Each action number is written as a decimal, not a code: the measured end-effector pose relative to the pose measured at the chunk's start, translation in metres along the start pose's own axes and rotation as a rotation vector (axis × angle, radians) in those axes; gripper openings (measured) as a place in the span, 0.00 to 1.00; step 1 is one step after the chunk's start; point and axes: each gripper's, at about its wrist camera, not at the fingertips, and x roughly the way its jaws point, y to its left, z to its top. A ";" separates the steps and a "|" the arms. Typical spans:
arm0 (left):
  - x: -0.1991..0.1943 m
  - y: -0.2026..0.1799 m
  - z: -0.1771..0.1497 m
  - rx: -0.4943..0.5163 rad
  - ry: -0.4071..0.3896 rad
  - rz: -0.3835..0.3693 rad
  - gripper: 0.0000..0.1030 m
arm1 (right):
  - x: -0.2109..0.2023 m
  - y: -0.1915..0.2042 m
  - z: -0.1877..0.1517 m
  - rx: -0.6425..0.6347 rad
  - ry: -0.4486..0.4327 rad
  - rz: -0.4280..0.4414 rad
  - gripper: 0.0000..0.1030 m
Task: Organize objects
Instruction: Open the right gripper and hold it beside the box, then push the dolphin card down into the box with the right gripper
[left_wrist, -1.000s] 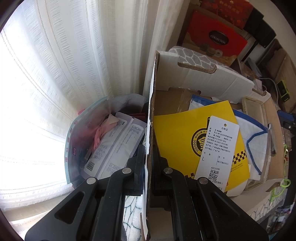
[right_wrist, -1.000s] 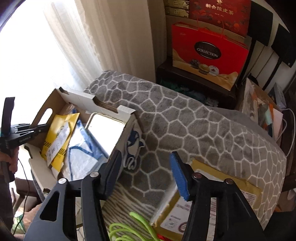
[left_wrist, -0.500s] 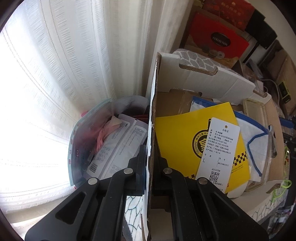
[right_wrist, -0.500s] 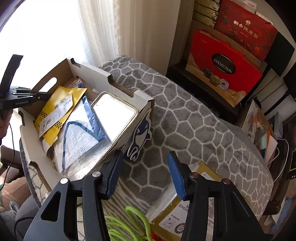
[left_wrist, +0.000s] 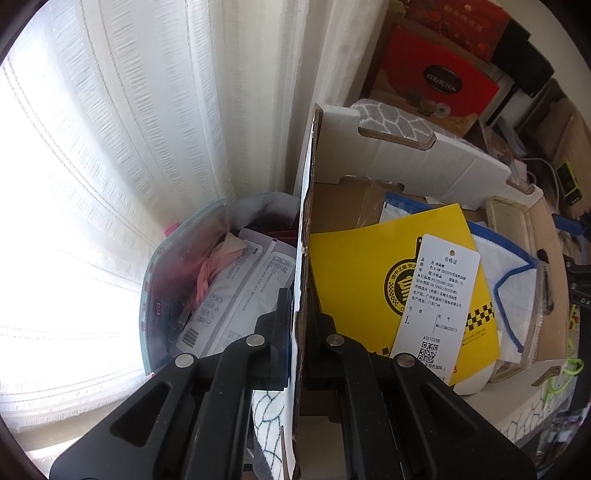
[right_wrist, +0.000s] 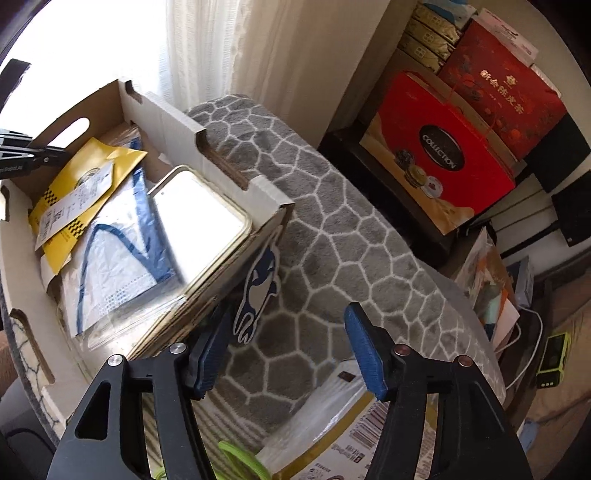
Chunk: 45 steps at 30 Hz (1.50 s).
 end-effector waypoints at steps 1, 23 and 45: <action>0.000 0.000 0.000 0.002 -0.001 0.002 0.04 | 0.000 -0.002 -0.001 0.013 -0.004 0.007 0.53; 0.000 -0.003 -0.001 -0.003 -0.005 -0.001 0.04 | 0.016 -0.041 -0.009 0.383 0.019 0.359 0.00; 0.001 -0.047 0.000 0.058 -0.003 -0.019 0.04 | -0.070 -0.007 0.036 0.414 -0.116 0.574 0.01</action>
